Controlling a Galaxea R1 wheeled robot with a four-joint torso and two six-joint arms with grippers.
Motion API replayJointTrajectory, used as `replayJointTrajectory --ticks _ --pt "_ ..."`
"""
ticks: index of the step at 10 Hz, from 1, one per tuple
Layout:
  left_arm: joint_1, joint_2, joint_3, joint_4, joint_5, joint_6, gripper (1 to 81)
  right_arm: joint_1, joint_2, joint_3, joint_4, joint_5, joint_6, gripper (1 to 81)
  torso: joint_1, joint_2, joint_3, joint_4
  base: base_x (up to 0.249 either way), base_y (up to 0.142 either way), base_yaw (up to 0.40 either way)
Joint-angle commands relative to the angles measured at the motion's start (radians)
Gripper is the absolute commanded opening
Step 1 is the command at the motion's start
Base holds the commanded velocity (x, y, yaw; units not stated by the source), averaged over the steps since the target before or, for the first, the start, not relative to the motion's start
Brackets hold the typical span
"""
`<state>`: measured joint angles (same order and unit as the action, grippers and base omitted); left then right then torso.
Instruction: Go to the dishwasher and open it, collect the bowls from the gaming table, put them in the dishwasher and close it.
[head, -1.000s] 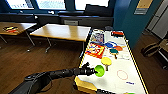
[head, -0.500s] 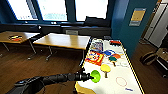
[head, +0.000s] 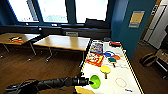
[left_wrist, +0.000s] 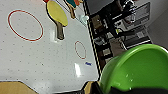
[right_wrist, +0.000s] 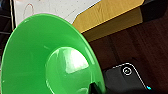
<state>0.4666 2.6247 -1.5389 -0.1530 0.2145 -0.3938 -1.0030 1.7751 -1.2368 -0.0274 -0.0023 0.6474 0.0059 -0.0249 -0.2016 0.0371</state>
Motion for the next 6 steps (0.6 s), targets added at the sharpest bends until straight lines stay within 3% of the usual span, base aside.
replayJointTrajectory --ticks 1,2,4,6 --pt "-0.050 -0.150 0.171 0.093 -0.027 0.003 1.0 0.030 -0.041 -0.025 -0.057 -0.016 -0.002 1.0 0.000 0.000 0.000 0.000 0.000 0.000 0.000" --pt "-0.018 -0.182 0.180 0.122 -0.029 0.003 1.0 0.020 -0.038 -0.033 -0.062 -0.016 -0.003 1.0 0.000 0.000 0.000 0.000 0.000 0.000 0.000" --pt "0.022 -0.222 0.206 0.132 -0.029 0.004 1.0 0.000 -0.018 -0.039 -0.072 -0.013 -0.003 1.0 0.000 0.000 0.000 0.000 0.000 0.000 0.000" --pt "0.088 -0.239 0.209 0.171 -0.036 0.006 1.0 -0.015 0.020 -0.058 -0.074 -0.013 -0.003 1.0 0.000 0.000 0.000 0.000 0.000 0.000 0.000"
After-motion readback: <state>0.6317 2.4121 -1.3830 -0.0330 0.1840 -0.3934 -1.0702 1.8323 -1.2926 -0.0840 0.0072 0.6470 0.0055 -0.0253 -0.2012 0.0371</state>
